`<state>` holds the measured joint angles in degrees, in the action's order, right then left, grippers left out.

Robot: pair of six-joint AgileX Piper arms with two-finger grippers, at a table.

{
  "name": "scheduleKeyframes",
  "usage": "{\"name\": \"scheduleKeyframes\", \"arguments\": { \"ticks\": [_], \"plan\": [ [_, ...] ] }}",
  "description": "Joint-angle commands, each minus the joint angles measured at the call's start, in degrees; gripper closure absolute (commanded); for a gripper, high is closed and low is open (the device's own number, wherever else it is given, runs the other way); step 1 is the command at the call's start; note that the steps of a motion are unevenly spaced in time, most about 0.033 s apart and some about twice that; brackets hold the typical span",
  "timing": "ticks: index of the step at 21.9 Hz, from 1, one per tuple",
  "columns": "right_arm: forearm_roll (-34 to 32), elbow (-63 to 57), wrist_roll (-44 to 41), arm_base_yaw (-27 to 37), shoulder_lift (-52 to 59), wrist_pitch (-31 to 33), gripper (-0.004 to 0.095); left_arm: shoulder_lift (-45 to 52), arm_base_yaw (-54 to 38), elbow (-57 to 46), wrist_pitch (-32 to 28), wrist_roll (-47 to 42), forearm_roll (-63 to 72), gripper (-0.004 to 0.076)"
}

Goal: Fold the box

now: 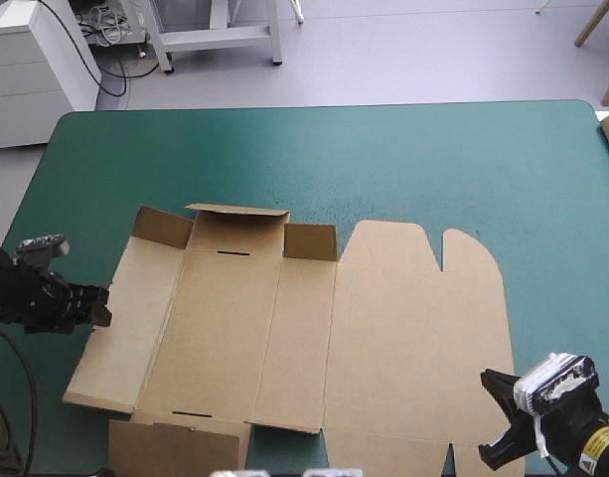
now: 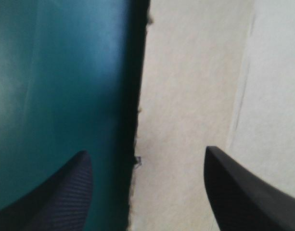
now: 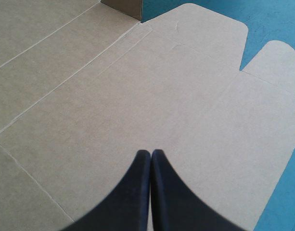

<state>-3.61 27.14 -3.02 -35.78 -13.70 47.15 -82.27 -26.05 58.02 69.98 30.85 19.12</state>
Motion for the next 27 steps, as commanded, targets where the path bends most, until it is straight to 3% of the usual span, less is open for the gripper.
{"name": "scheduleKeyframes", "arguments": {
  "ticks": [1,8,16,23,27],
  "plan": [
    [-0.62,1.17,0.12,0.3,-0.72,-4.22,0.0929,0.55,-0.82,-1.2,3.5,1.92,1.82,0.0248],
    [-1.01,1.17,0.12,0.3,-0.72,-4.22,0.0929,-1.21,-0.72,-6.9,3.5,2.15,11.47,0.0248],
    [-1.27,1.17,0.37,0.3,-0.72,-4.22,0.093,-1.09,4.96,-8.68,3.5,1.8,10.35,0.0276],
    [-1.27,1.17,0.37,0.3,-0.72,-4.22,0.0929,-1.09,6.59,-8.01,3.5,3.63,4.27,0.0722],
    [-1.15,1.17,0.37,0.3,-0.72,-4.22,0.093,-1.09,6.7,-5.57,3.26,4.9,4.8,0.0731]
  ]
}}
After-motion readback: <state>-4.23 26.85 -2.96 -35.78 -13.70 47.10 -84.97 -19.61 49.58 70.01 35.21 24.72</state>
